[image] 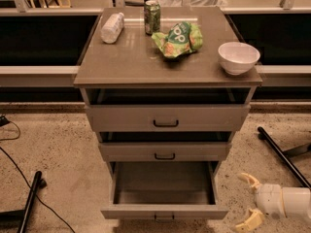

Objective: Close bottom drawer

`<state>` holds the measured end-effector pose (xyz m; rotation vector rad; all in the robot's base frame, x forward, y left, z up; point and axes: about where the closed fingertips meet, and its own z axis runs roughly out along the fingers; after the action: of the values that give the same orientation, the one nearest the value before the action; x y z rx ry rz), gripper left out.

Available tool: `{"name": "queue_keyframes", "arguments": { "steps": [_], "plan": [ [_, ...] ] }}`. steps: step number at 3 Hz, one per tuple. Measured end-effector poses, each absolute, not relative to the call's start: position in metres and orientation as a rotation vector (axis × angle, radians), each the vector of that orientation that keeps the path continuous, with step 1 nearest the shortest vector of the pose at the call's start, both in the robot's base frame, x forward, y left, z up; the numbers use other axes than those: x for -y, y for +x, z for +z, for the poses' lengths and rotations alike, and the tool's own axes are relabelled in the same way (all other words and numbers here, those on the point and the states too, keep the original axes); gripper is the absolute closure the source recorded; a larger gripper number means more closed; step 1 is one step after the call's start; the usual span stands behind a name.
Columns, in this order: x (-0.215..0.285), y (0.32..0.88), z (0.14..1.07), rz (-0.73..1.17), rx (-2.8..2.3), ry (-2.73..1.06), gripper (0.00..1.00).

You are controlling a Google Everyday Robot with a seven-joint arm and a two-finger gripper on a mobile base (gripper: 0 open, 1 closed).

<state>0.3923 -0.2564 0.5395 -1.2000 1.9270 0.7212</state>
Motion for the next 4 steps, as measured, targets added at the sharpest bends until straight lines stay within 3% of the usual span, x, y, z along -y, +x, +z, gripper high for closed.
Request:
{"name": "queue_keyframes", "arguments": {
  "steps": [2,3,4],
  "plan": [
    [0.241,0.399,0.525,0.844,-1.827,-1.174,0.00],
    [0.181,0.395,0.468,0.973,-1.625,-1.272,0.00],
    [0.130,0.371,0.372,0.888,-1.542,-1.418,0.00]
  ]
}}
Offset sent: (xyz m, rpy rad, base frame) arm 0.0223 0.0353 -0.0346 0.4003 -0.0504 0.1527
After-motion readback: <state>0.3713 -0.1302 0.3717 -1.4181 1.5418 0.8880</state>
